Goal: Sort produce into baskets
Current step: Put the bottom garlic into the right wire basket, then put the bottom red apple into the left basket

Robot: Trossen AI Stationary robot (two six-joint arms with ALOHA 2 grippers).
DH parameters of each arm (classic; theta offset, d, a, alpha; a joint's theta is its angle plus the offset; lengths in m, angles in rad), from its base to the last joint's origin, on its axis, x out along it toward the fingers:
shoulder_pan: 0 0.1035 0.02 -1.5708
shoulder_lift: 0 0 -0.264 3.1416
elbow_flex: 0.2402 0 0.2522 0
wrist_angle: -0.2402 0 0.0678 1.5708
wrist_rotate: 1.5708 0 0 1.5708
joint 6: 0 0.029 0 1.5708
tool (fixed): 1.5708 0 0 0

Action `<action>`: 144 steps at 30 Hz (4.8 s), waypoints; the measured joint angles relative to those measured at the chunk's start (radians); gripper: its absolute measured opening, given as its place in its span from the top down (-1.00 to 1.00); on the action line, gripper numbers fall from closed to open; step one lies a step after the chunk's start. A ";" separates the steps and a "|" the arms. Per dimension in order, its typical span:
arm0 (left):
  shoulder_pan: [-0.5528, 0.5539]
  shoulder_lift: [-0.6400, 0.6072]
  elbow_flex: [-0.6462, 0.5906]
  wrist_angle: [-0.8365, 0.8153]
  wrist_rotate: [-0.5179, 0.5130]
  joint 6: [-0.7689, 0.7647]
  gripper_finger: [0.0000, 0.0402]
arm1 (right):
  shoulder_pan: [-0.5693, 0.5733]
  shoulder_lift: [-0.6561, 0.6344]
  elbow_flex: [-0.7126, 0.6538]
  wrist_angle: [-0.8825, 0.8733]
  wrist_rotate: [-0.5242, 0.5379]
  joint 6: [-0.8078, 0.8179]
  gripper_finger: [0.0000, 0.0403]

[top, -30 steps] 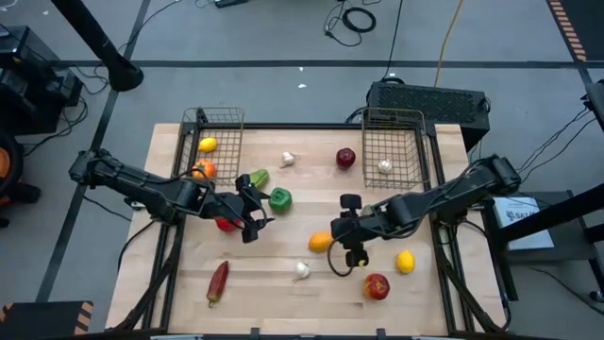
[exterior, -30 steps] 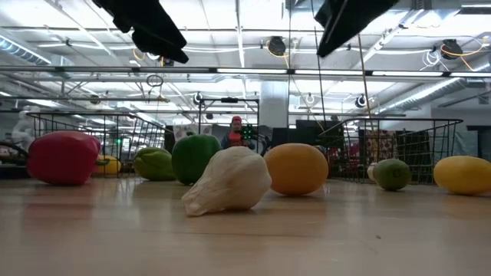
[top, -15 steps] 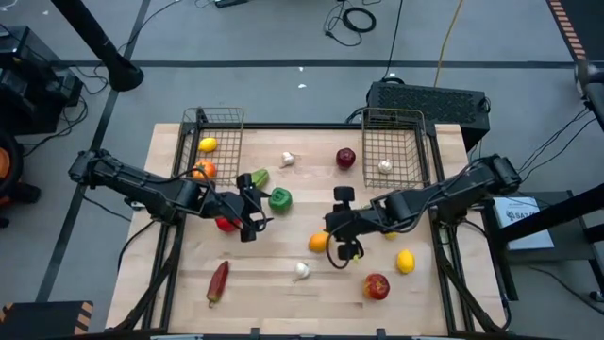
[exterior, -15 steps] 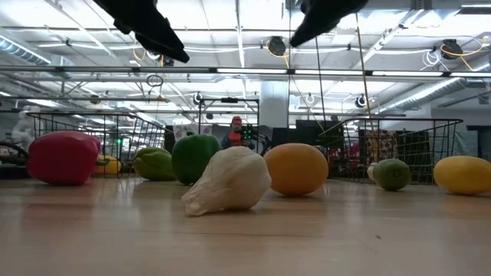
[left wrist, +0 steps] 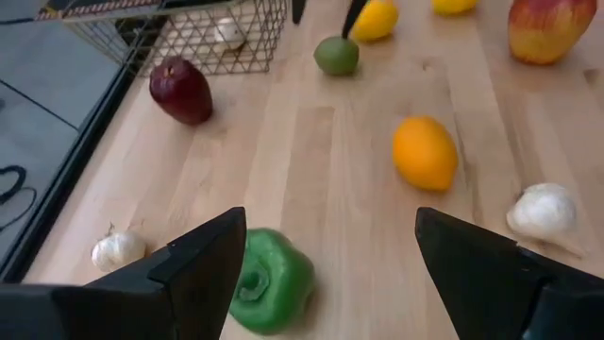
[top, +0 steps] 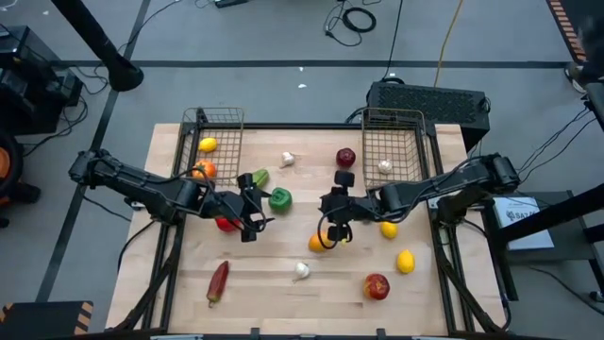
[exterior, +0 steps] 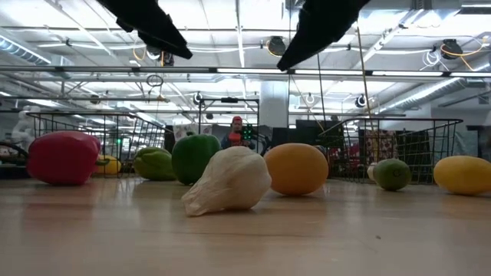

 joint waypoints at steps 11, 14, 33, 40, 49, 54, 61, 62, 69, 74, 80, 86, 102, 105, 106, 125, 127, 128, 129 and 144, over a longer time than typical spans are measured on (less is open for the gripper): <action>-0.002 0.073 0.000 0.089 0.110 -0.005 -0.56 | 0.007 -0.001 -0.015 -0.031 -0.259 0.116 0.33; -0.024 0.108 0.000 0.049 0.129 -0.045 -0.56 | 0.039 0.000 -0.054 0.030 -0.293 0.163 0.31; -0.172 0.164 0.000 -0.031 0.127 -0.121 -0.56 | 0.214 0.315 0.029 0.383 -0.261 0.050 -0.58; -0.174 0.164 0.000 -0.090 0.124 -0.192 -0.56 | 0.185 0.429 0.170 0.241 -0.382 -0.040 -0.59; -0.174 0.164 0.000 -0.098 0.123 -0.186 -0.56 | 0.151 0.513 0.185 0.218 -0.424 -0.056 -0.59; -0.173 0.164 0.000 -0.103 0.122 -0.173 -0.56 | 0.141 0.513 0.186 0.211 -0.442 -0.067 -0.59; -0.173 0.164 0.000 -0.107 0.122 -0.167 -0.56 | 0.130 0.534 0.186 0.217 -0.477 -0.069 -0.59; -0.173 0.164 0.000 -0.110 0.122 -0.167 -0.56 | 0.127 0.547 0.186 0.227 -0.477 -0.069 -0.58; -0.173 0.164 0.000 -0.113 0.122 -0.168 -0.56 | 0.118 0.562 0.187 0.253 -0.477 -0.070 -0.40; -0.173 0.164 0.000 -0.113 0.122 -0.168 -0.56 | 0.118 0.566 0.186 0.252 -0.476 -0.072 -0.24; -0.173 0.164 0.000 -0.113 0.122 -0.169 -0.56 | 0.118 0.559 0.186 0.248 -0.476 -0.074 -0.11; -0.173 0.164 0.000 -0.114 0.122 -0.169 -0.56 | 0.118 0.507 0.185 0.228 -0.476 -0.075 -0.08; -0.173 0.164 0.000 -0.118 0.122 -0.193 -0.56 | 0.079 0.041 0.186 -0.355 0.105 -0.075 -0.09; -0.173 0.164 0.000 -0.117 0.122 -0.193 -0.56 | 0.051 -0.035 0.186 -0.481 0.375 -0.046 -0.09; -0.173 0.164 0.000 -0.117 0.122 -0.193 -0.56 | 0.036 -0.055 0.186 -0.517 0.458 -0.021 -0.09; -0.171 0.164 0.000 0.165 0.017 -0.125 -0.56 | -0.427 -0.122 -0.163 -0.649 0.700 0.717 -0.09; -0.171 0.179 0.000 0.252 0.013 -0.106 -0.56 | -0.442 -0.122 -0.215 -0.599 0.700 0.749 -0.09; -0.171 0.191 0.000 0.294 0.013 -0.090 -0.56 | -0.447 -0.122 -0.234 -0.585 0.700 0.766 -0.09; -0.171 0.207 0.000 0.331 0.018 -0.074 -0.56 | -0.451 -0.122 -0.247 -0.576 0.698 0.783 -0.10; -0.163 0.421 -0.001 0.631 0.081 -0.007 -0.56 | -0.382 -0.251 -0.124 -0.571 0.615 0.680 -0.63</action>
